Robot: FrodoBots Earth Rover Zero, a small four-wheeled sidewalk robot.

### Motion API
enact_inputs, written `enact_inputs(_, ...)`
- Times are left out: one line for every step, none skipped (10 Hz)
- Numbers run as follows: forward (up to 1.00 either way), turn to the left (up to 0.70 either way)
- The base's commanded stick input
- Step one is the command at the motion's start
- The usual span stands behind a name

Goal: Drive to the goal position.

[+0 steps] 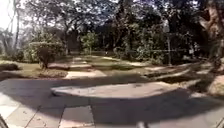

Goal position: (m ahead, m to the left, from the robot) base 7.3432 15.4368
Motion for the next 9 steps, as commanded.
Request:
enact_inputs(0.50,0.00)
enact_inputs(0.50,0.00)
enact_inputs(0.50,0.00)
enact_inputs(0.50,0.00)
enact_inputs(0.50,0.00)
enact_inputs(0.50,0.00)
enact_inputs(0.50,0.00)
enact_inputs(0.50,0.00)
enact_inputs(0.50,0.50)
